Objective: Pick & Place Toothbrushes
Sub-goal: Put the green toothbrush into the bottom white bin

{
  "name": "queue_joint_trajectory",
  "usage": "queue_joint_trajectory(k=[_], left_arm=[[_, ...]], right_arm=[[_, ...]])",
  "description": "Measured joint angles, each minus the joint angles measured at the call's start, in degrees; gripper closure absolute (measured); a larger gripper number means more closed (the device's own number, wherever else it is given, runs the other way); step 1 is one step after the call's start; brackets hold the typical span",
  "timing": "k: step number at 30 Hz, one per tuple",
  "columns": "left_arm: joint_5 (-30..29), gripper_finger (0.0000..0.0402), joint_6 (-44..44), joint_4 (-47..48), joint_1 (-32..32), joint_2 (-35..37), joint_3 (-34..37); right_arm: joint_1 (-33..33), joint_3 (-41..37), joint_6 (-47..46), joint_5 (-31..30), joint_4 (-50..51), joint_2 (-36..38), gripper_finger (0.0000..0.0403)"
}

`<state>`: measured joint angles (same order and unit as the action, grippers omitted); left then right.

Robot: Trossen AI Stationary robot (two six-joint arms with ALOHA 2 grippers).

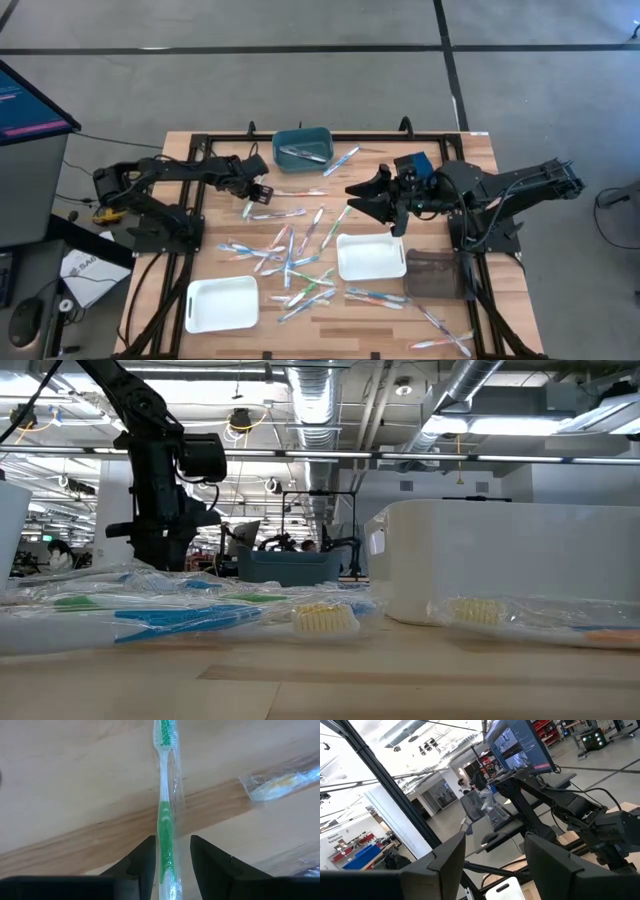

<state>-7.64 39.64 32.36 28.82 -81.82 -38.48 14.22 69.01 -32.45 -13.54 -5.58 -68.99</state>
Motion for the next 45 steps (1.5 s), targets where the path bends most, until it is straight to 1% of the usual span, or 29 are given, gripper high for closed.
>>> queue_joint_trajectory(k=[8, 13, 17, 21, 23, 33, 45], left_arm=[[1.0, 0.0287, 0.0, 0.3, -1.6, -5.6, -0.3], [-0.7, 0.0295, 0.0, 0.3, -3.6, -6.1, -0.2], [-0.9, 0.0324, -0.2, -0.2, -3.8, -4.4, -0.1], [1.1, 0.0376, -2.2, 1.0, -3.7, -2.3, 0.2], [1.5, 0.0391, -2.6, 1.5, -3.7, -1.4, 0.1], [3.6, 0.0396, -3.7, 9.7, -4.7, -0.7, 0.1], [3.5, 0.0398, -3.5, 10.2, -9.2, -0.7, 0.0]], right_arm=[[0.0, 0.0, 0.0, 0.0, 0.0, 0.0, 0.0208], [0.0, 0.0, 0.0, 0.0, 0.3, 0.0, 0.0207], [0.0, 0.0, 0.0, 0.0, 0.5, 0.0, 0.0209], [0.0, 0.0, 0.0, 0.0, 0.5, 0.0, 0.0208], [0.0, 0.0, 0.0, 0.0, 0.5, 0.0, 0.0206], [0.0, 0.0, 0.0, 0.0, 0.5, 0.0, 0.0208], [0.0, 0.0, 0.0, 0.0, 0.5, 0.0, 0.0209]])
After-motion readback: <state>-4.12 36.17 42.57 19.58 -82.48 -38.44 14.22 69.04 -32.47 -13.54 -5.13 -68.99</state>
